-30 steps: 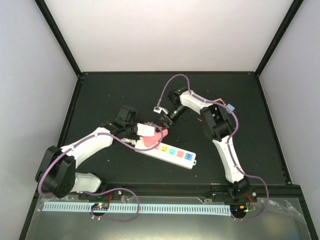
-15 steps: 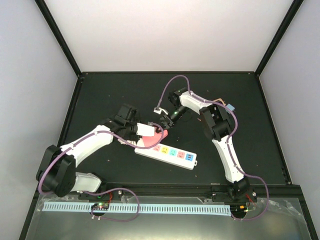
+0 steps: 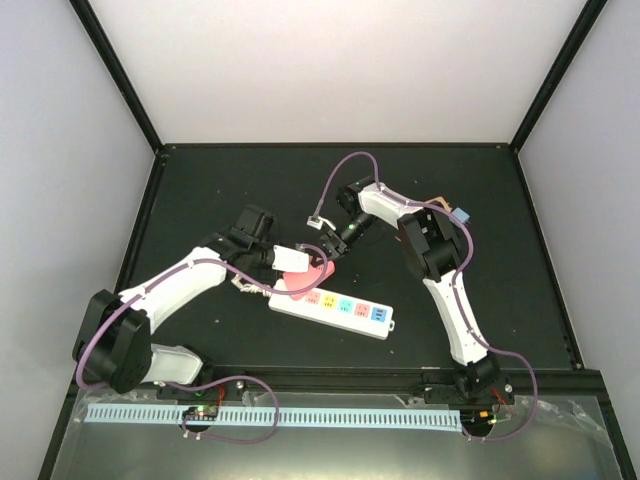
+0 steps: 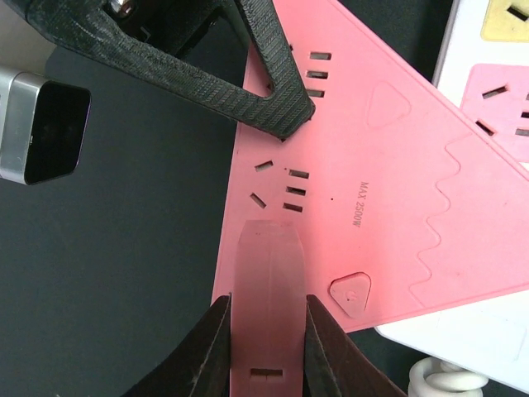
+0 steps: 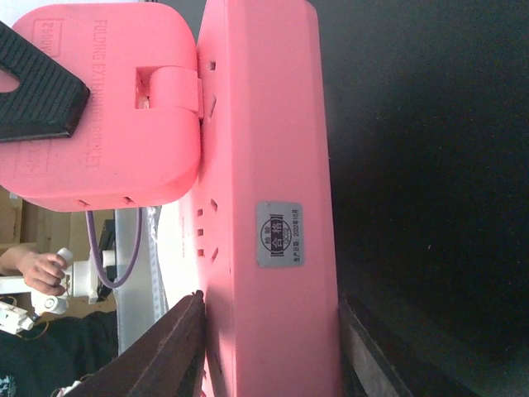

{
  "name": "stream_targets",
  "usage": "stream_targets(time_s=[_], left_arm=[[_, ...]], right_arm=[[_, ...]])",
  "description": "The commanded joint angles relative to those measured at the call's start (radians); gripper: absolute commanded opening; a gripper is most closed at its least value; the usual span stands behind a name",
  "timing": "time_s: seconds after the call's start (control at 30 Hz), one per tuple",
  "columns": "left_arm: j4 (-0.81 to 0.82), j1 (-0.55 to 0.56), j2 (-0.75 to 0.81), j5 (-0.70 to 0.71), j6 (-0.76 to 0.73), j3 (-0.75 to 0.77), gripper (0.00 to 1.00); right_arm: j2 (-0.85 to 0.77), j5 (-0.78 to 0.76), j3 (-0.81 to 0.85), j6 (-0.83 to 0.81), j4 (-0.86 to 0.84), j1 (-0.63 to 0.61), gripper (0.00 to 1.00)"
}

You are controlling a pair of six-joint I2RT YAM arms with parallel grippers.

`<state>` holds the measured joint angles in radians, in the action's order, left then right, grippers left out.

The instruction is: Pull the plug off the socket

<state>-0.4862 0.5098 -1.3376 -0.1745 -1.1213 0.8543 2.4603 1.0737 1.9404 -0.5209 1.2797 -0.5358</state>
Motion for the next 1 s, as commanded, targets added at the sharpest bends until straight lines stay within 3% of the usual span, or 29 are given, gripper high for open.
stream_targets(time_s=[0.0, 0.63, 0.97], left_arm=[[-0.010, 0.005, 0.003, -0.072, 0.028, 0.065, 0.02], [-0.040, 0.005, 0.035, -0.079, 0.017, 0.102, 0.02], [-0.056, 0.005, 0.076, -0.085, 0.000, 0.122, 0.02]], right_arm=[[0.035, -0.043, 0.015, -0.010, -0.044, -0.021, 0.18], [0.034, -0.089, -0.042, 0.018, -0.106, -0.021, 0.04], [0.034, -0.116, -0.055, 0.037, -0.126, -0.021, 0.02]])
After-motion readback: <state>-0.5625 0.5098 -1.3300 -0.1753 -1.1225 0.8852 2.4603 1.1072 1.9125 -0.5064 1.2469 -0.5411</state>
